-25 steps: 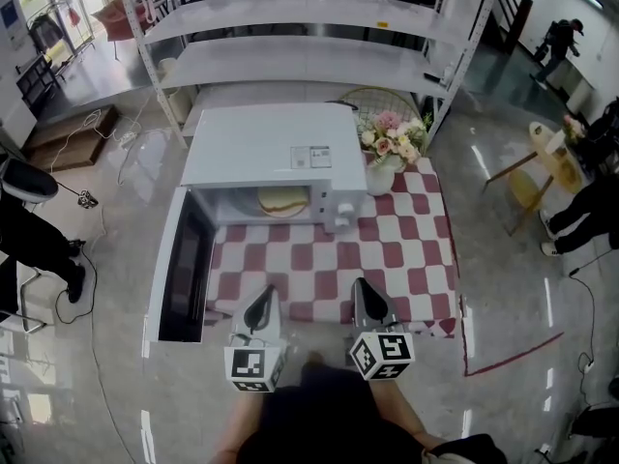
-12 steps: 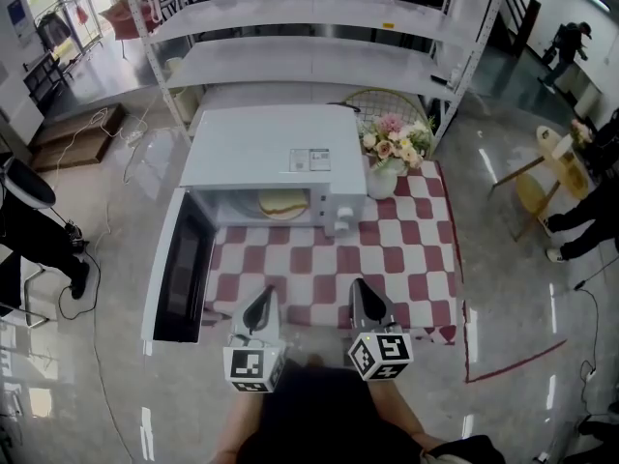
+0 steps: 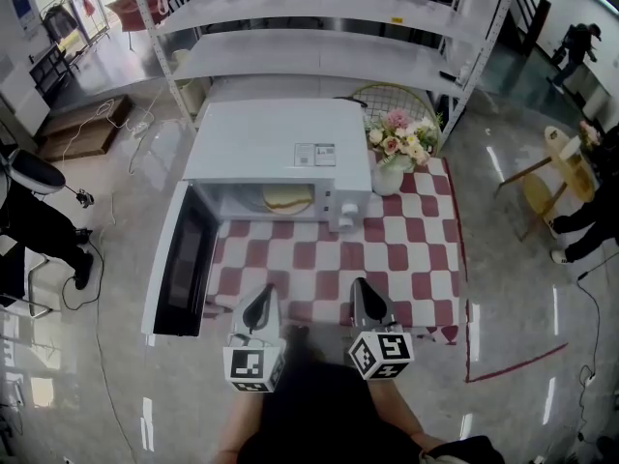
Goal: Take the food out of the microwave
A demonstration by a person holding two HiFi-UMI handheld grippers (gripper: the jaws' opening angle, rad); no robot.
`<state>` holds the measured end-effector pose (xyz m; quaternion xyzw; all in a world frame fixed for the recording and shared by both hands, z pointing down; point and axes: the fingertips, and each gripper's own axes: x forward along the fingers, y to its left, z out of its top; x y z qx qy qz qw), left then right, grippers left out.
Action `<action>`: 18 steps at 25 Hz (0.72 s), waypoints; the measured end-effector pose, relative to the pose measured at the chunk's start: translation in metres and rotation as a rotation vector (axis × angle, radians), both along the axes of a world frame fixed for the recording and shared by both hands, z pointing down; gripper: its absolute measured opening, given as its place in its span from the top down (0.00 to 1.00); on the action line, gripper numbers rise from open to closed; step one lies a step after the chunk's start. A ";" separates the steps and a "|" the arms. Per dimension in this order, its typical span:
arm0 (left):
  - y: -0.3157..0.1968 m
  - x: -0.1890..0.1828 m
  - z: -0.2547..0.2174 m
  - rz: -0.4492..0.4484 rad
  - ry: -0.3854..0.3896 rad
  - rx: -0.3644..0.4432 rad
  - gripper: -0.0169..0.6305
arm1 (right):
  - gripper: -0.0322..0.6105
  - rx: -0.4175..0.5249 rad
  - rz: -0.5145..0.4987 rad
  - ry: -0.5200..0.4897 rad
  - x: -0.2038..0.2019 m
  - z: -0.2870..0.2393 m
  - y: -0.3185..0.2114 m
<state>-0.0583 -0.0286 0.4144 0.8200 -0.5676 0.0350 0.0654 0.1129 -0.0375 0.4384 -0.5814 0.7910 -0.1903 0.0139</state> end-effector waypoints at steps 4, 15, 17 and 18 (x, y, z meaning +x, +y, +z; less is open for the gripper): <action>-0.006 0.000 0.003 -0.002 -0.003 -0.007 0.96 | 0.95 -0.011 0.000 -0.003 0.000 0.005 -0.005; -0.044 0.000 0.009 0.007 -0.003 -0.045 0.96 | 0.95 -0.043 0.025 -0.003 0.001 0.008 -0.038; -0.051 0.000 0.012 0.016 -0.003 -0.054 0.96 | 0.95 -0.053 0.028 -0.001 0.000 0.010 -0.044; -0.055 0.000 0.014 0.020 -0.003 -0.059 0.96 | 0.95 -0.057 0.029 0.000 -0.001 0.012 -0.048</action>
